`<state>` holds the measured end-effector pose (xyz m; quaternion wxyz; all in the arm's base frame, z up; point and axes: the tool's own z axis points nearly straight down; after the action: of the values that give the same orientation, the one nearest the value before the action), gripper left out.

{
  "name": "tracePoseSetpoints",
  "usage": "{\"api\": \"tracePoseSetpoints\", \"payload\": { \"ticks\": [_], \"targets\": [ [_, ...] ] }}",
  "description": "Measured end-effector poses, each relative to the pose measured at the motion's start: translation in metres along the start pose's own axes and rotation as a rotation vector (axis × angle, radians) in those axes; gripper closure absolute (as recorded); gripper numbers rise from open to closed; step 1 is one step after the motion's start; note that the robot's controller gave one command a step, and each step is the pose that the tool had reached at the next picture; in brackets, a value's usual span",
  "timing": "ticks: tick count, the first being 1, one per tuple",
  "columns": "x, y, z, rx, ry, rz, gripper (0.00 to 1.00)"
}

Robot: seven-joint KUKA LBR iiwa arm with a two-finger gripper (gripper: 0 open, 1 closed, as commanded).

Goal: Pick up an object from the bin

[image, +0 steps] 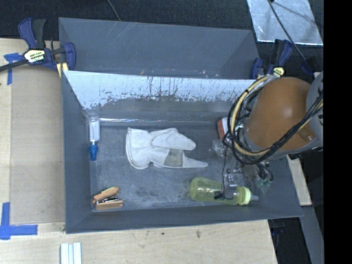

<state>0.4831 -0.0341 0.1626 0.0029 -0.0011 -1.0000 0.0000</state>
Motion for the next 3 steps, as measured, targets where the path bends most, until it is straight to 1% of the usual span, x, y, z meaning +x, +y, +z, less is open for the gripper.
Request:
{"api": "tracePoseSetpoints", "payload": {
  "ticks": [1, 2, 3],
  "targets": [
    [-0.002, 0.000, -0.004, 0.001, -0.008, -0.001, 0.00],
    [-0.006, 0.005, 0.044, 0.001, -0.015, -0.033, 0.00],
    [-0.005, 0.007, 0.071, -0.001, -0.002, 0.016, 0.00]
  ]
}}
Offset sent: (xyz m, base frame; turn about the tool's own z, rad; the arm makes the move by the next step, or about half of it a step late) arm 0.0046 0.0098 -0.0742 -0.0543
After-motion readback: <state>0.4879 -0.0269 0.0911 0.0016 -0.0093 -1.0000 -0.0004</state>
